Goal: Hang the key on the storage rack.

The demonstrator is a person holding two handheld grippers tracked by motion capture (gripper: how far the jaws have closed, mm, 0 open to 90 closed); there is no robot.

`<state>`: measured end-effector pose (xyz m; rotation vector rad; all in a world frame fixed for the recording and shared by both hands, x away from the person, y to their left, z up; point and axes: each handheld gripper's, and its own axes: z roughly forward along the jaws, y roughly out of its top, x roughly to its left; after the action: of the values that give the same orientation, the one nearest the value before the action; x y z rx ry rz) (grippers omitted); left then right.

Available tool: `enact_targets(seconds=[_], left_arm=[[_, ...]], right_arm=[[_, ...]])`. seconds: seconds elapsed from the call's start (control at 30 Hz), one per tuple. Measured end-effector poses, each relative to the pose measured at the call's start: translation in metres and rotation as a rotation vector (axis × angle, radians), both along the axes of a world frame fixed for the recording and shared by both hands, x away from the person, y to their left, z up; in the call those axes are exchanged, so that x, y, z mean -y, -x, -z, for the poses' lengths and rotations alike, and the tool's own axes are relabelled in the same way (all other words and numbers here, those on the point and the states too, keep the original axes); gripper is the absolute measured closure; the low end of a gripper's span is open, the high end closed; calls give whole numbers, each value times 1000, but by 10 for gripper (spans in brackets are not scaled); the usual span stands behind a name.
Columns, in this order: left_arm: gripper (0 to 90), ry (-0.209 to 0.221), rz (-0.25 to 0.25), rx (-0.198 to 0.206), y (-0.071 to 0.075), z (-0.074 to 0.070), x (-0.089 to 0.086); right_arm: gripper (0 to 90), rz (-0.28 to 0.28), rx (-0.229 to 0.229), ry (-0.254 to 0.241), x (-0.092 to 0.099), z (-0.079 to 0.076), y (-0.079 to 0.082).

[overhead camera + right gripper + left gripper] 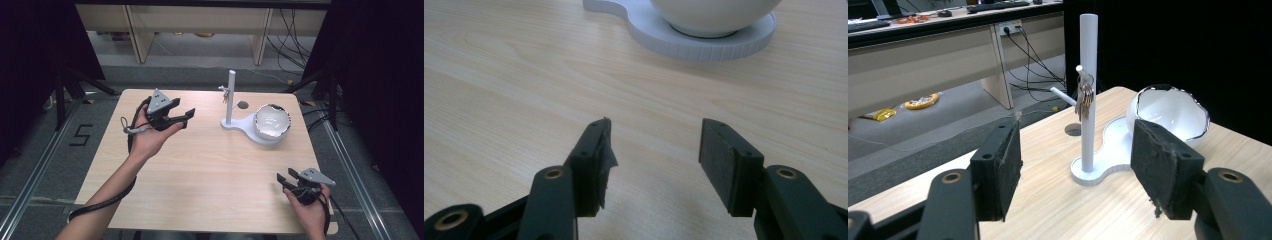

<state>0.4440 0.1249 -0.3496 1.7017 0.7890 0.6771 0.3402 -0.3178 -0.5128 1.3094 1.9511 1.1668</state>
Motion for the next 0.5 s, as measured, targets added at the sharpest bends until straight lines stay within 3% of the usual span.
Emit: enact_targets(seconds=[0.5], left_arm=[[359,-6,-34,-2,33,29,-36]], right_arm=[[479,1,3,13,0,0,0]])
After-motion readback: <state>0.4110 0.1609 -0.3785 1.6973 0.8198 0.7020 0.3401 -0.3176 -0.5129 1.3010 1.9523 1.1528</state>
